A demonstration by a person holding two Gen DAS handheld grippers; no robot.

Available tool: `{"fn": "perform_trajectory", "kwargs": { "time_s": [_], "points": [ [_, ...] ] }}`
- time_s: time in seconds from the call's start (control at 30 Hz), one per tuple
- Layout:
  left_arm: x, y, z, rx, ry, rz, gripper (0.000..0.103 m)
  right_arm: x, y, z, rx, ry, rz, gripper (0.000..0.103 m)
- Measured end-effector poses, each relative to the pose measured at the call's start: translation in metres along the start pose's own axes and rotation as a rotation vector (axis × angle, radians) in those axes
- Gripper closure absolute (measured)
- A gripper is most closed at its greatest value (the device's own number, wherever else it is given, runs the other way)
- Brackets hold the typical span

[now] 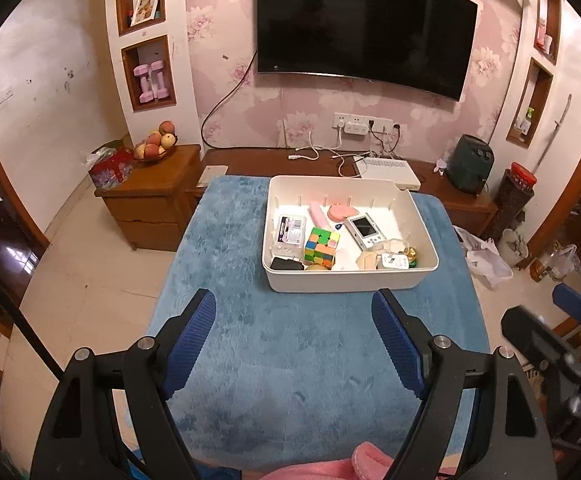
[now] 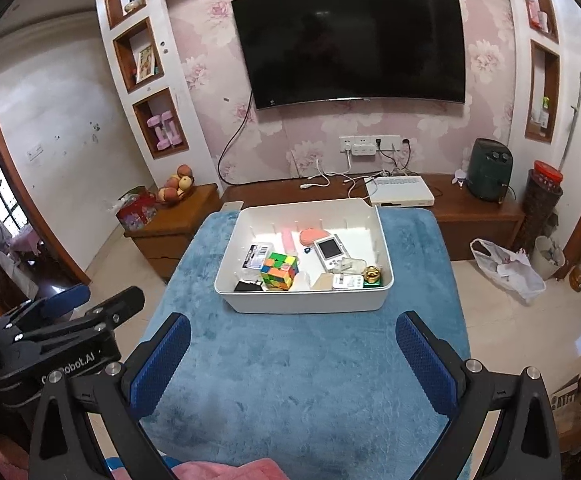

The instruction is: Organize rigid objects

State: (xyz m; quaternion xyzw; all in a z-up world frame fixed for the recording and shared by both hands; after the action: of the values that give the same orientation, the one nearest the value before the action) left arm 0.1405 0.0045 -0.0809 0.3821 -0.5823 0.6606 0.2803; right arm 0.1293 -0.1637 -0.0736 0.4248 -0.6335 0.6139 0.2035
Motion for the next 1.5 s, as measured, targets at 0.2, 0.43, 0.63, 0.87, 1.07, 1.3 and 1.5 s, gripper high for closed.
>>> {"fn": "perform_trajectory", "kwargs": {
  "time_s": [0.2,0.43,0.63,0.87,1.07,1.3,1.5],
  "points": [
    [0.002,-0.003,-0.004,-0.002,0.003,0.028,0.004,0.002,0.004,-0.002,-0.024,0.009,0.010,0.000],
    [0.006,-0.001,-0.010,-0.011,-0.001,0.044,0.002,-0.002,0.009,-0.006,-0.052,0.011,-0.011,0.000],
    [0.008,-0.001,-0.014,0.003,0.006,0.055,0.002,0.004,0.011,-0.007,-0.056,0.017,0.005,0.000],
    [0.007,-0.003,-0.008,-0.019,0.016,0.059,0.002,0.005,0.013,-0.002,-0.073,0.024,0.002,0.000],
    [0.010,-0.003,-0.005,-0.043,0.001,0.073,0.002,0.002,0.013,-0.004,-0.071,0.022,-0.008,0.000],
    [0.010,-0.002,-0.004,-0.045,-0.002,0.075,0.002,0.001,0.012,-0.005,-0.065,0.023,-0.012,0.000],
    [0.011,-0.004,-0.004,-0.062,-0.012,0.083,0.002,-0.001,0.016,-0.002,-0.074,0.022,-0.015,0.000]
  ]
}}
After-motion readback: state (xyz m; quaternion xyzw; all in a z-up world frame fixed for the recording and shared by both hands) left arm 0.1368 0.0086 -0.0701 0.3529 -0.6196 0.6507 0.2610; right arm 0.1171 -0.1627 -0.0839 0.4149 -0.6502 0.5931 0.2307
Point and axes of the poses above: each gripper's, at about its wrist camera, not at the fingertips, and x roughly against the way its jaws point, z to its right, y to its underside, the point moved 8 cm from there along -x, roughly the way its jaws point, and after that the axes turned 9 degrees about -z, right-handed, at the moved point
